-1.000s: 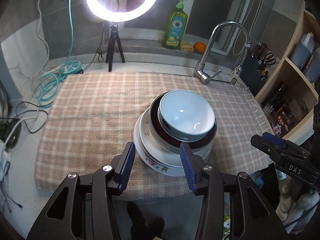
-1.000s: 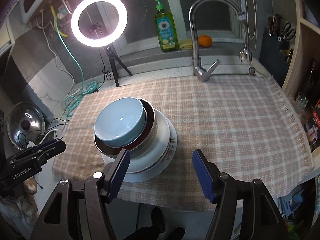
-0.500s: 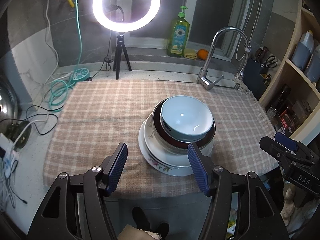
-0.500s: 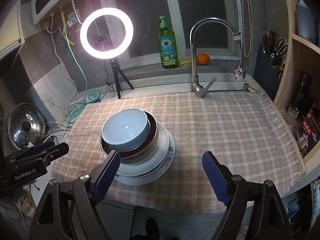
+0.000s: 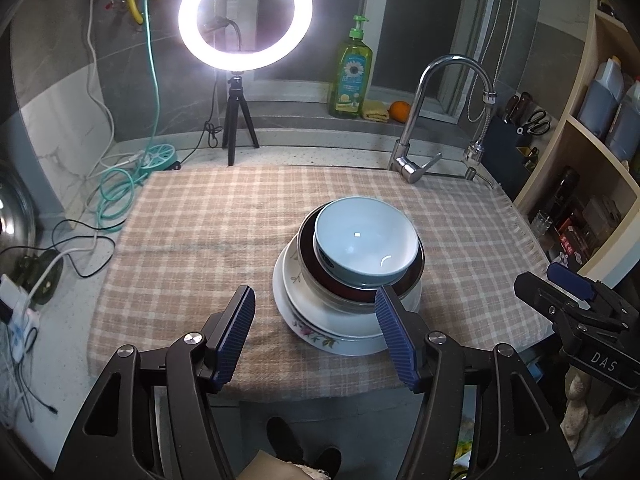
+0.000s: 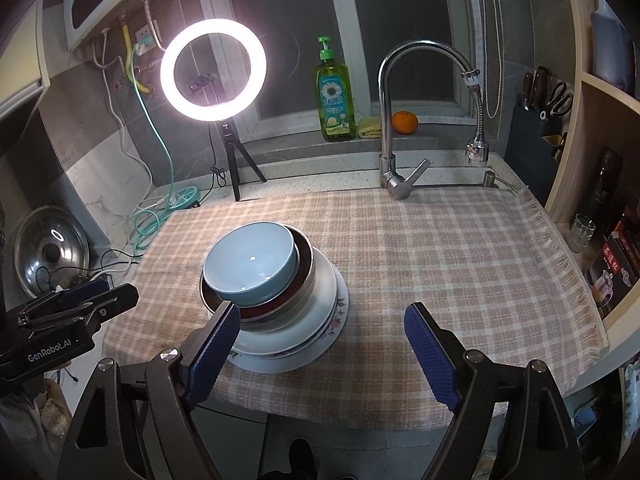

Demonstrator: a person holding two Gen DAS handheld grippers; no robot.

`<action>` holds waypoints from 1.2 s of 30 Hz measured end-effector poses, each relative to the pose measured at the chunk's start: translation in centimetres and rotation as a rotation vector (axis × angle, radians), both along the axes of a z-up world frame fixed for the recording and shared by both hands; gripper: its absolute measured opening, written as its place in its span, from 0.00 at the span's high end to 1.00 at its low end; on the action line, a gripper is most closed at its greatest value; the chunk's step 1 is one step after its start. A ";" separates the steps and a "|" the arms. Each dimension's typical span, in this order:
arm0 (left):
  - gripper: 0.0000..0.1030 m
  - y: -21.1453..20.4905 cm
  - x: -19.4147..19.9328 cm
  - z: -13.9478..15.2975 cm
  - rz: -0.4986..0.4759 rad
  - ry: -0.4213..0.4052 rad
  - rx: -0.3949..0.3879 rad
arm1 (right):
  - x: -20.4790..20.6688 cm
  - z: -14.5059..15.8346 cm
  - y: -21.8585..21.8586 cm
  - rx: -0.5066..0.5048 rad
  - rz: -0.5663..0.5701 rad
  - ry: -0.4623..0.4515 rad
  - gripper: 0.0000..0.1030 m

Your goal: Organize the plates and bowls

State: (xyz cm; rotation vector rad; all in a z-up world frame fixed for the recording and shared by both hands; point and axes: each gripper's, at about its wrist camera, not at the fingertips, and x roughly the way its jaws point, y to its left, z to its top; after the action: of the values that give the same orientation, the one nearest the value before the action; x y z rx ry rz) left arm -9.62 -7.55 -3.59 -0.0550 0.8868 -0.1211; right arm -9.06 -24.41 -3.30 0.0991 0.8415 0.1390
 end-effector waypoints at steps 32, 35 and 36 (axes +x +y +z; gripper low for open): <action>0.39 -0.2 0.0 0.0 -0.011 0.003 -0.003 | 0.3 -0.5 0.3 -0.017 0.005 0.011 0.21; 0.39 -0.4 -0.1 -0.1 -0.016 0.001 0.000 | 0.3 -0.6 0.3 -0.018 0.004 0.015 0.21; 0.39 -0.4 -0.1 -0.1 -0.017 0.000 0.000 | 0.3 -0.6 0.3 -0.018 0.003 0.017 0.21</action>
State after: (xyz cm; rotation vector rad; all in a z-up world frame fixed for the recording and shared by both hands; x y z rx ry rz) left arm -9.75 -7.96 -3.65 -0.0476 0.8870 -0.1370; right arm -8.76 -24.10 -3.94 0.0816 0.8598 0.1337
